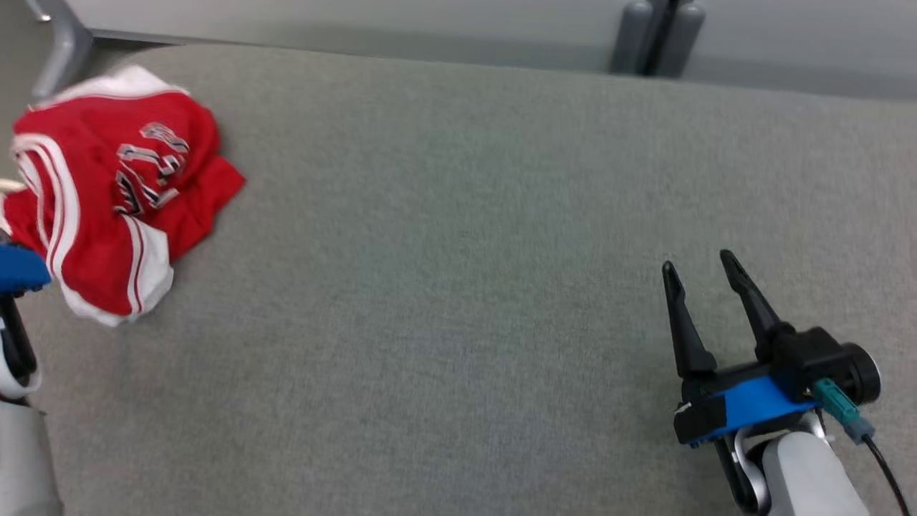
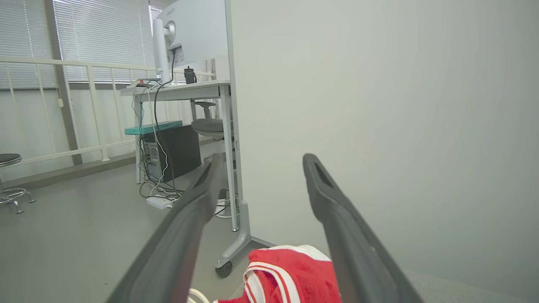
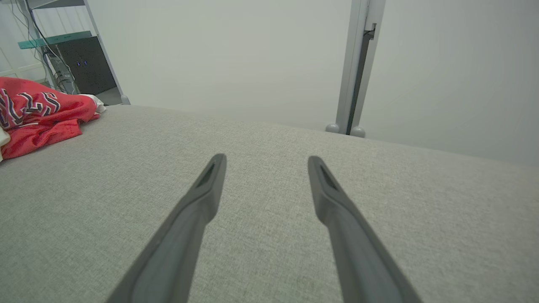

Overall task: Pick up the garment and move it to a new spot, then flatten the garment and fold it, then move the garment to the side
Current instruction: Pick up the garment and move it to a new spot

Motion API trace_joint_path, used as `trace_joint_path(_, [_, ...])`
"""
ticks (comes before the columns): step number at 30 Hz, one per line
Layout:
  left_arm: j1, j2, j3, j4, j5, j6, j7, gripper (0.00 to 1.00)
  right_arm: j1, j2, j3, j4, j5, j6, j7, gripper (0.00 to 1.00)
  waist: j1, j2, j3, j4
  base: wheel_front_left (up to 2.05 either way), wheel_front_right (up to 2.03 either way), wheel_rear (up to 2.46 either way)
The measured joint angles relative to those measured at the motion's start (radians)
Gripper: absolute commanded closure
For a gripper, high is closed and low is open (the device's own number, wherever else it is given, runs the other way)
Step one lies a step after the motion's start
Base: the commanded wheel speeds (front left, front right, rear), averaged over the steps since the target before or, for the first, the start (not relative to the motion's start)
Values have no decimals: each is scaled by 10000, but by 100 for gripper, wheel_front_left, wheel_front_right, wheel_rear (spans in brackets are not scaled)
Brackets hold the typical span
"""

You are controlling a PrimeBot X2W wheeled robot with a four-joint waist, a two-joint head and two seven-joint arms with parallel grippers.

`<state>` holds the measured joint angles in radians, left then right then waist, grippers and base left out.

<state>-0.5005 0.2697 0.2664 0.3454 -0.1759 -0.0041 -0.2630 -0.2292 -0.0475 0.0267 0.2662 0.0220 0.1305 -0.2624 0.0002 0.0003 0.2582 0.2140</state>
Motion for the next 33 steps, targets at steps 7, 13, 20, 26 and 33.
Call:
trace_joint_path(7, [-1822, 991, 418, 1778, -184, -318, 0, 0, -328, -2, -359, -564, -579, 2, 0, 0, 1, 1, 1027, -682, 0, 0, 0])
trace_joint_path(13, [-2792, 1438, 224, 4023, -251, -583, 109, 0, -346, -4, -575, -1091, -742, 2, 0, 0, 0, 1, 1541, -1023, 0, 0, 0])
trace_joint_path(20, [-3459, 1365, -215, 6307, -222, -742, 454, 0, -343, -2, -642, -1356, -892, 2, 0, 0, -1, 0, 1931, -1061, 0, 0, 0])
trace_joint_path(26, [-3649, 1344, -316, 7793, -251, -585, 1047, 0, -345, -2, -552, -1425, -886, 2, 0, 0, -2, -1, 1929, -1061, 0, 0, 0])
trace_joint_path(33, [-3771, 1216, -418, 8750, -458, -851, 1595, 59, -342, -2, -449, -1406, -807, 2, 0, 0, -2, -2, 1781, -1046, 0, 0, 0])
